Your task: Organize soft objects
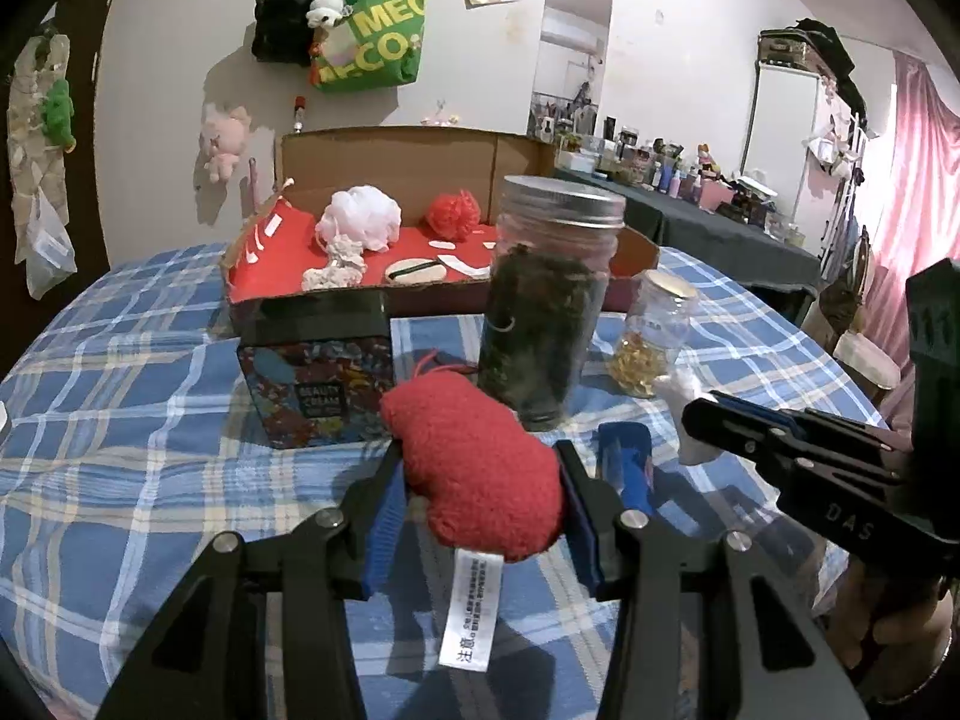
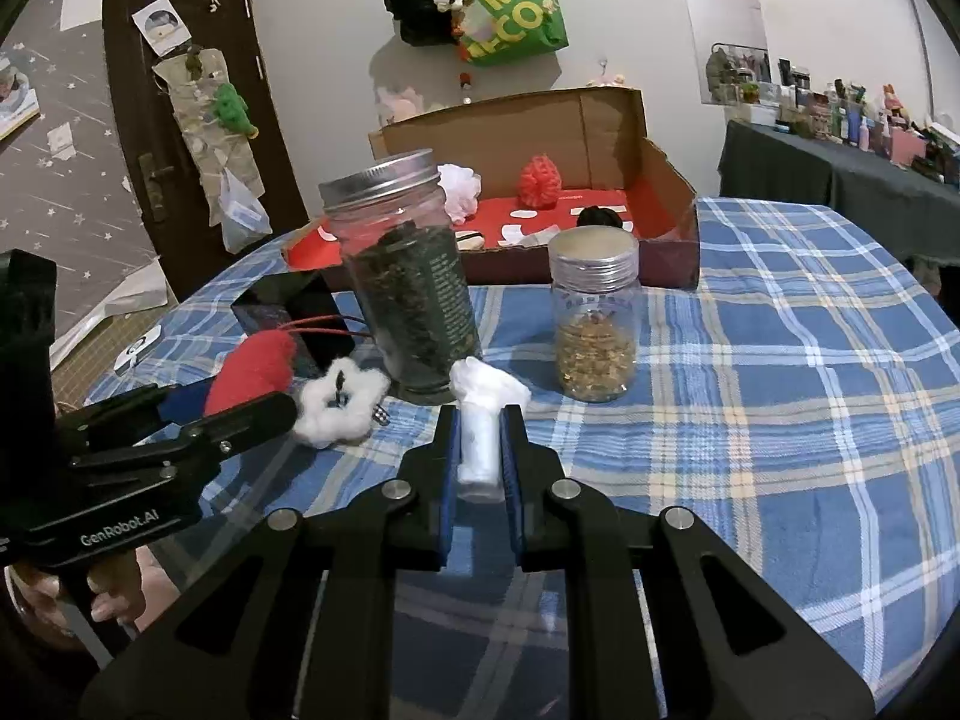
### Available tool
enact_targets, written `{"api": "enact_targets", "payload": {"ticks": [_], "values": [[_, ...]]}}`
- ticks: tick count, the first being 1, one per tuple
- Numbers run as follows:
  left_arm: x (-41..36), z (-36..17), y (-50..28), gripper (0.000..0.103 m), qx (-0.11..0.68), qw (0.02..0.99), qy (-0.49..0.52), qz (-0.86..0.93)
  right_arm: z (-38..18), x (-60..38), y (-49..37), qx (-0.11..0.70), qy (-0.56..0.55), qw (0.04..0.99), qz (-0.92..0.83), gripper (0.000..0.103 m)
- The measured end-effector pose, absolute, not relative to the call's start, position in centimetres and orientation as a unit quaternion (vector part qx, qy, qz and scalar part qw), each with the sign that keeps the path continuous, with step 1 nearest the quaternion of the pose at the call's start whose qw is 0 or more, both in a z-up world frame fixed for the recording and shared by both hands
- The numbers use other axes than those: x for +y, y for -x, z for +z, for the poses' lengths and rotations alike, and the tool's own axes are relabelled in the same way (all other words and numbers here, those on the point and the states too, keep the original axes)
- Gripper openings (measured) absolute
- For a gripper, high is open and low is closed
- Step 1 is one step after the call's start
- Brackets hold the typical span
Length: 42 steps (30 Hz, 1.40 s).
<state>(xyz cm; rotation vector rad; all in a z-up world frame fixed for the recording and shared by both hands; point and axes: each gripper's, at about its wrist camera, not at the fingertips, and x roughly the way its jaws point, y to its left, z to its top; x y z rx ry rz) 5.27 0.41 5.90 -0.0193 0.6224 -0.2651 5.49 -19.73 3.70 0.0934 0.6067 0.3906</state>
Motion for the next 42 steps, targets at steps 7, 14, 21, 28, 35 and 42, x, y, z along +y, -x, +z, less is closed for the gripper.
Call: {"api": "enact_targets", "payload": {"ticks": [7, 14, 21, 28, 35, 42], "values": [[0.4, 5.7, -5.4, 0.049, 0.309, 0.942, 0.012, -0.133, 3.7, -19.8, -5.6, 0.3, -0.049, 0.933, 0.193, 0.013], [0.3, 5.5, -5.4, 0.049, 0.314, 0.94, 0.013, -0.135, 3.6, -20.1, -5.7, 0.302, -0.05, 0.933, 0.191, 0.013], [1.3, 5.1, -5.6, 0.049, 0.322, 0.938, 0.022, -0.127, 3.2, -21.1, -5.9, 0.308, -0.06, 0.931, 0.186, 0.013], [2.9, 4.8, -5.7, 0.049, 0.331, 0.936, 0.033, -0.118, 3.1, -22.2, -6.1, 0.316, -0.072, 0.928, 0.183, 0.013], [5.7, 4.6, -5.9, 0.049, 0.345, 0.931, 0.055, -0.1, 2.8, -24.1, -7.0, 0.332, -0.111, 0.918, 0.187, 0.013], [9.1, 4.4, -6.5, 0.049, 0.363, 0.926, 0.08, -0.071, 2.7, -25.8, -8.1, 0.345, -0.132, 0.912, 0.177, 0.013]]}}
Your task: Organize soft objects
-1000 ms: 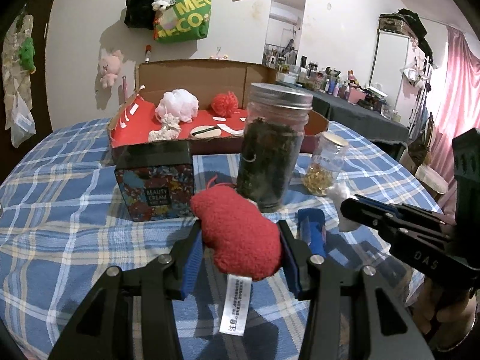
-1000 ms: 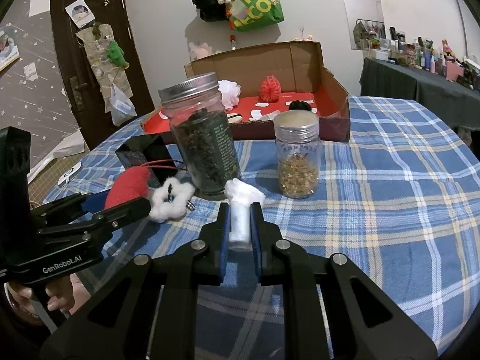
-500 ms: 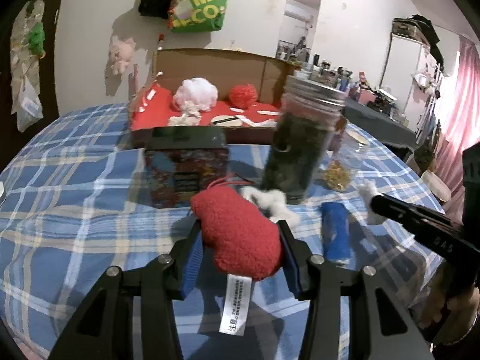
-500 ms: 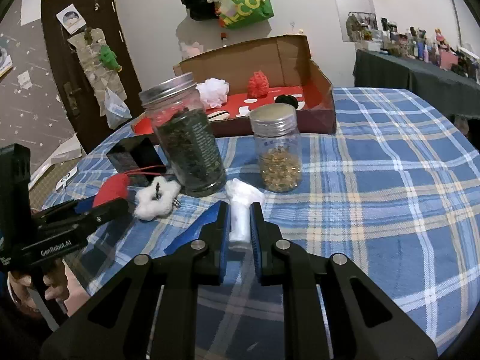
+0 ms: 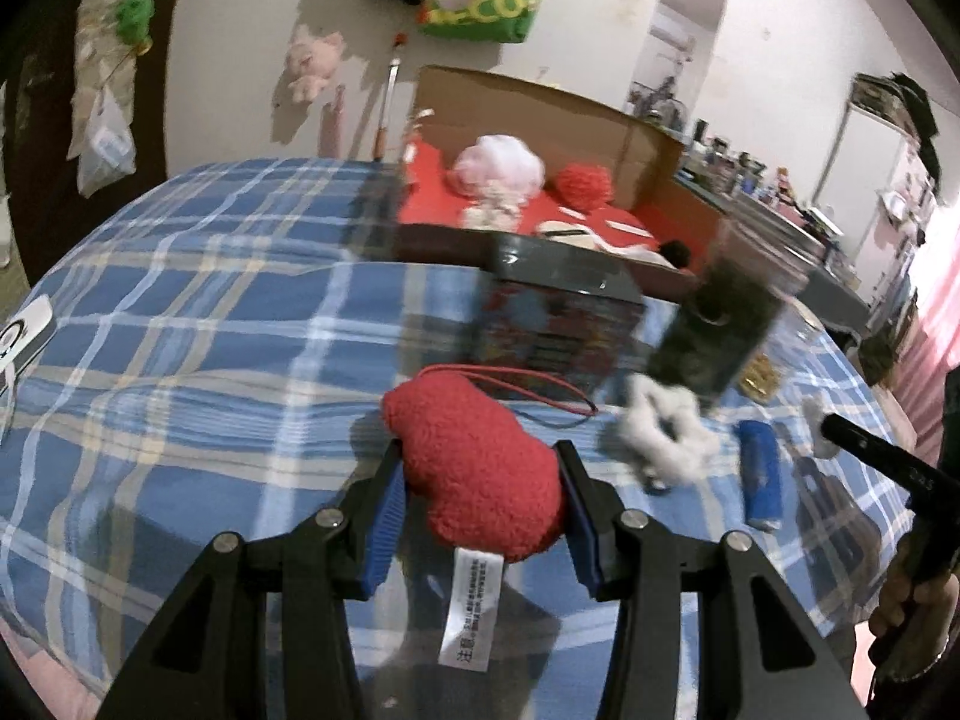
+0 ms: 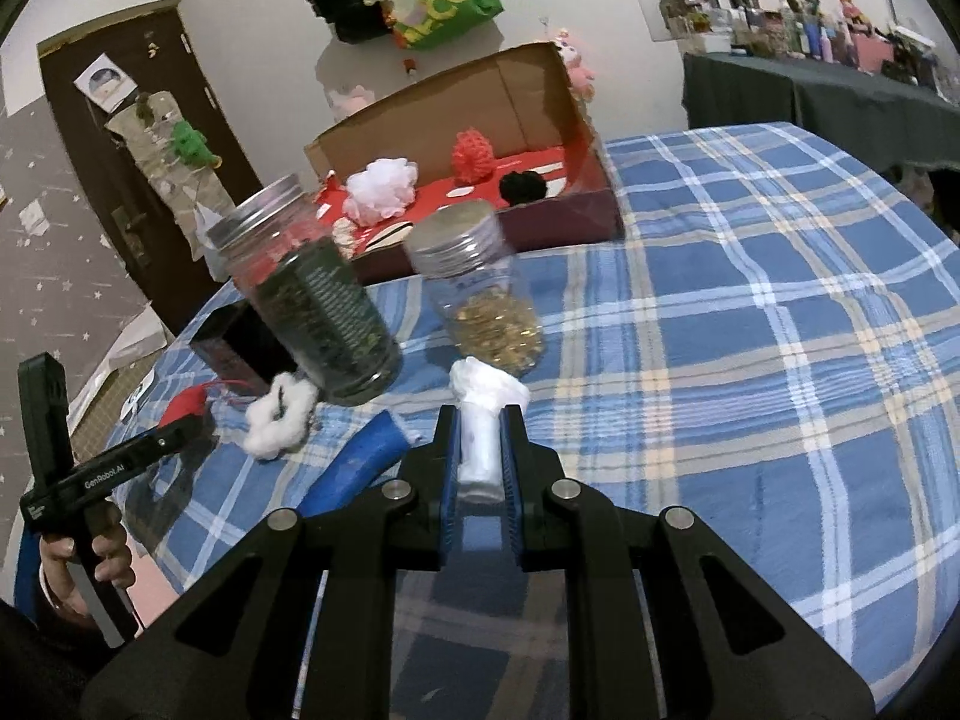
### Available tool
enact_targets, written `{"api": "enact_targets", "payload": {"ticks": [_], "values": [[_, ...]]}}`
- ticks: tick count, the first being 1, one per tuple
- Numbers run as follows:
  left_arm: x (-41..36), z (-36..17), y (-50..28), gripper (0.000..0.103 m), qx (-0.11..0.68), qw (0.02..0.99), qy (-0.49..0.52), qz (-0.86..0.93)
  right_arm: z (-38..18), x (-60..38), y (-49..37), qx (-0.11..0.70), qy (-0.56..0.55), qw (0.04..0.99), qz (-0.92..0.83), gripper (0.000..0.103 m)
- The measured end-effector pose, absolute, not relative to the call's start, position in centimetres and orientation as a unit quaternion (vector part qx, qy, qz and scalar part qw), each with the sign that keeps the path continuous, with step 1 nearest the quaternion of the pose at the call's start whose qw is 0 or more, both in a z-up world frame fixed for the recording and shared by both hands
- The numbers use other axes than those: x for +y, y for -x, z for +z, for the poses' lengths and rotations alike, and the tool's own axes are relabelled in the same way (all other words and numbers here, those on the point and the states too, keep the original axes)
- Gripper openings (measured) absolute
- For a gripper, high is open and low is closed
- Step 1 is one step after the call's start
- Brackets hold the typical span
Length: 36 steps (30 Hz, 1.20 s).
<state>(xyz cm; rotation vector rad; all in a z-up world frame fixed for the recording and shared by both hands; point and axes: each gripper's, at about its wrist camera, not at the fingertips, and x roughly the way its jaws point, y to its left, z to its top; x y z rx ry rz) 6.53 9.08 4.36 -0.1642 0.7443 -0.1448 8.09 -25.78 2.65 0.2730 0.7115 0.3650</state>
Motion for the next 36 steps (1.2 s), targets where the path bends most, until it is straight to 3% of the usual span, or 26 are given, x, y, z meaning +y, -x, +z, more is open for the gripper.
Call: {"api": "enact_targets", "payload": {"ticks": [13, 36], "values": [[13.3, 4.3, -9.8, 0.049, 0.381, 0.918, 0.088, -0.061, 2.5, -28.5, -11.6, 0.371, -0.167, 0.897, 0.172, 0.013], [13.5, 6.0, -15.7, 0.049, 0.365, 0.906, -0.048, -0.207, 4.8, -29.4, -17.5, 0.379, -0.128, 0.889, 0.223, 0.013]]}}
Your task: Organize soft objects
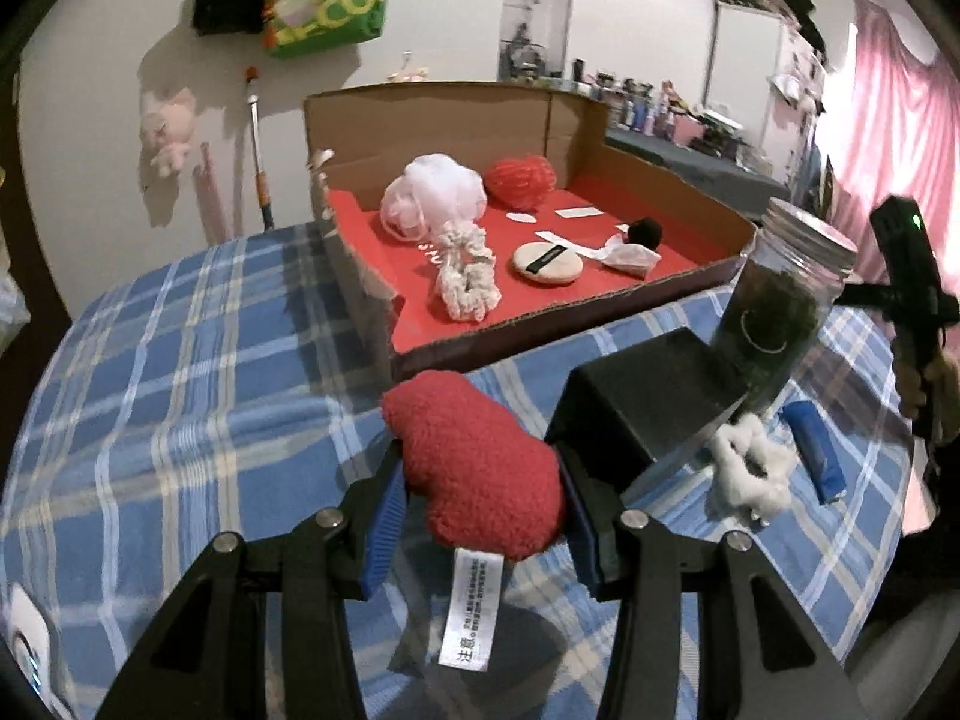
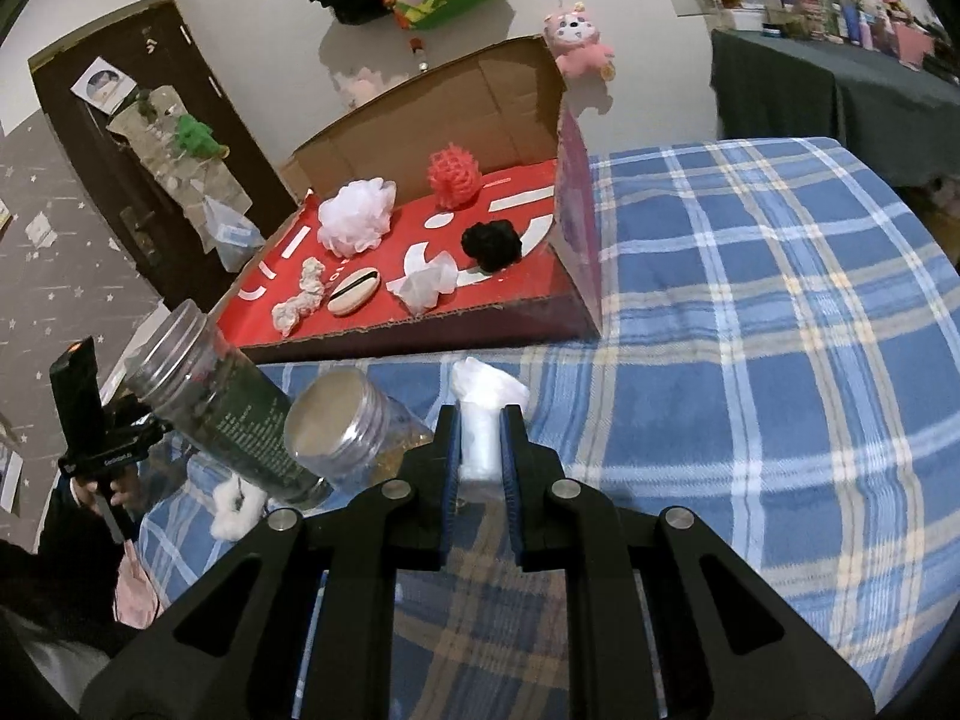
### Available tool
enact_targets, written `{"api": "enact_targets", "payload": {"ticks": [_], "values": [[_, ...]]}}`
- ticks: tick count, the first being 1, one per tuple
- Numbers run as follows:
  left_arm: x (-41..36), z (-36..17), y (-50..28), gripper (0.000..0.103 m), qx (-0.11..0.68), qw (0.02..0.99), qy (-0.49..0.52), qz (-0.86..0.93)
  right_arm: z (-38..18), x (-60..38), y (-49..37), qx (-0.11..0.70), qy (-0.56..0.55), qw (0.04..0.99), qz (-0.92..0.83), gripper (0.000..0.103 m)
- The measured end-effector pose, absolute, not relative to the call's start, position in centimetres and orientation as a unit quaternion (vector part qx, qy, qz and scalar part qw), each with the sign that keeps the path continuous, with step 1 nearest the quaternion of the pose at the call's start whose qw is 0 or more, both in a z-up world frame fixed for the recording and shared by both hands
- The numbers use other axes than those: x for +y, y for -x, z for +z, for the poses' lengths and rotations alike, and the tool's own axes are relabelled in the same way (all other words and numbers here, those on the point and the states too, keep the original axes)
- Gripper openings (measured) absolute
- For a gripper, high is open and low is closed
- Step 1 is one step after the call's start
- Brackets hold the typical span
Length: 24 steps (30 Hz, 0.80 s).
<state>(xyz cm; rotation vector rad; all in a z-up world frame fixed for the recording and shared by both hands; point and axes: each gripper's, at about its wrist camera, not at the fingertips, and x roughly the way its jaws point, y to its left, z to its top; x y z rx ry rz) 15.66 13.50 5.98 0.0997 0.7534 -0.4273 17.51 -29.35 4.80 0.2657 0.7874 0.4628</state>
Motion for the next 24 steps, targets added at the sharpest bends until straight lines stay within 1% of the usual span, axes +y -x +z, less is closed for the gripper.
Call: {"api": "enact_targets", "payload": {"ticks": [12, 24], "values": [[13.5, 7.0, -17.3, 0.049, 0.352, 0.897, -0.091, -0.251, 5.4, -28.6, -20.1, 0.386, -0.113, 0.88, 0.252, 0.013], [12.9, 8.8, -19.5, 0.049, 0.34, 0.885, -0.109, -0.3, 6.4, -27.5, -22.8, 0.397, -0.112, 0.859, 0.302, 0.013]]}}
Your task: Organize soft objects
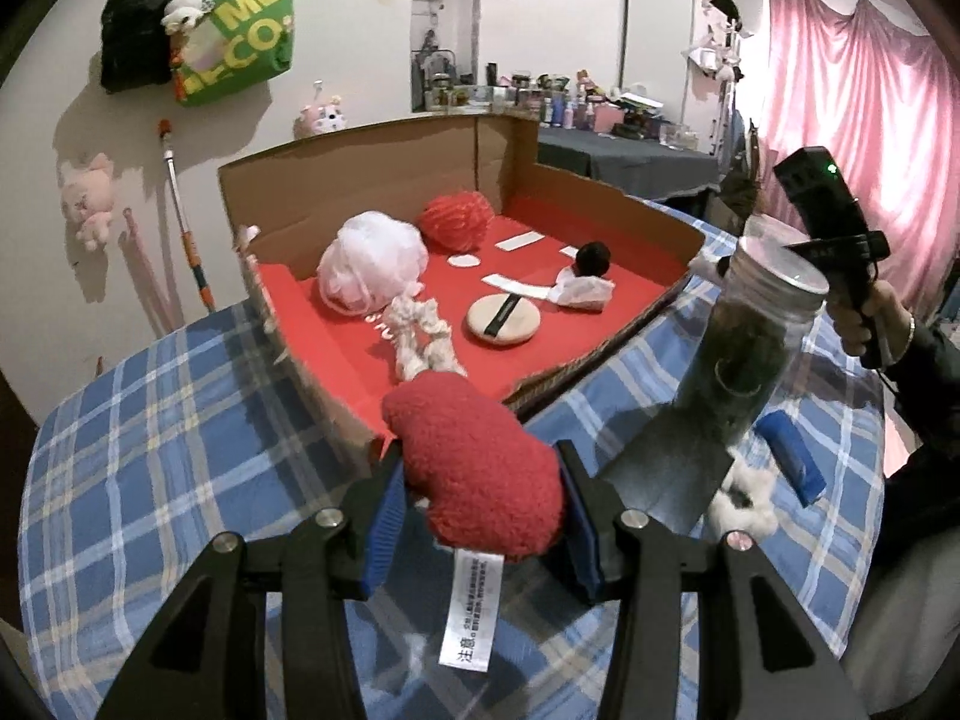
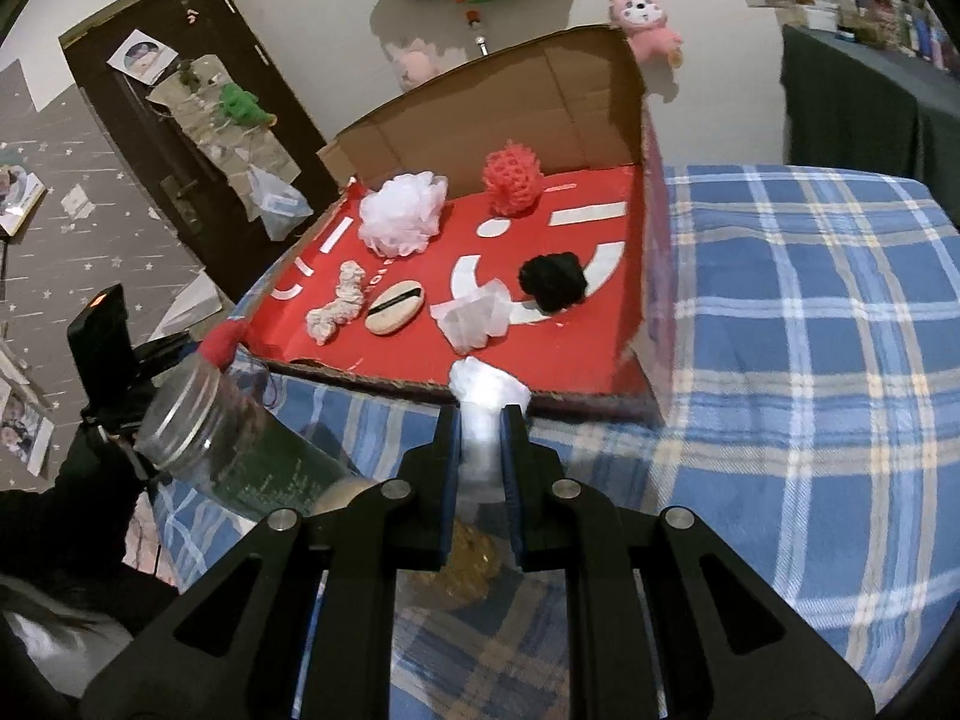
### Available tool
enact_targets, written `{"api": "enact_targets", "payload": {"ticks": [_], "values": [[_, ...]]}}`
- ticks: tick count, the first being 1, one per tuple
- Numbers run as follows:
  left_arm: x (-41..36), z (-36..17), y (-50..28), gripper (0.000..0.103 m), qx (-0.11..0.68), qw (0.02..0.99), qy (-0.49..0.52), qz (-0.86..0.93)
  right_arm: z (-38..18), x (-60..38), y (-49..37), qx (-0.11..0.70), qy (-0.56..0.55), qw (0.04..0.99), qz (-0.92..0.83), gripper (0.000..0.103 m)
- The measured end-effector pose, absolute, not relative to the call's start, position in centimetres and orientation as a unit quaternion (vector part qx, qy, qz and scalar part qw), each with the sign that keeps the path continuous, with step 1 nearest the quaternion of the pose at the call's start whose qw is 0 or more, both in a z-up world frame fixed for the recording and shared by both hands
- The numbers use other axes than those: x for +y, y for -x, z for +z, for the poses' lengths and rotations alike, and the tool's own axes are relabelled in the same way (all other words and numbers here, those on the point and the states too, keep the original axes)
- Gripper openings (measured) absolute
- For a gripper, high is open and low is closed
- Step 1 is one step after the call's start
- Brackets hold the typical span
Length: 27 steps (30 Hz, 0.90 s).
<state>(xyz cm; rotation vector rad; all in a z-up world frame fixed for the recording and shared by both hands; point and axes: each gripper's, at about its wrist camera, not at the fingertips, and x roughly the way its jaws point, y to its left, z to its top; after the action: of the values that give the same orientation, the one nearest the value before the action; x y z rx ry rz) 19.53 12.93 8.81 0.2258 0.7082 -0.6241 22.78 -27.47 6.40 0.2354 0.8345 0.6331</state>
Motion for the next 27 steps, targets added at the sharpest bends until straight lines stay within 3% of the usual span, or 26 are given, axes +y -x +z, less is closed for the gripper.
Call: {"api": "enact_targets", "payload": {"ticks": [27], "values": [[4.0, 12.7, -27.1, 0.05, 0.389, 0.861, -0.071, -0.321, 11.4, -20.9, -29.7, 0.397, -0.033, 0.858, 0.323, 0.013]]}}
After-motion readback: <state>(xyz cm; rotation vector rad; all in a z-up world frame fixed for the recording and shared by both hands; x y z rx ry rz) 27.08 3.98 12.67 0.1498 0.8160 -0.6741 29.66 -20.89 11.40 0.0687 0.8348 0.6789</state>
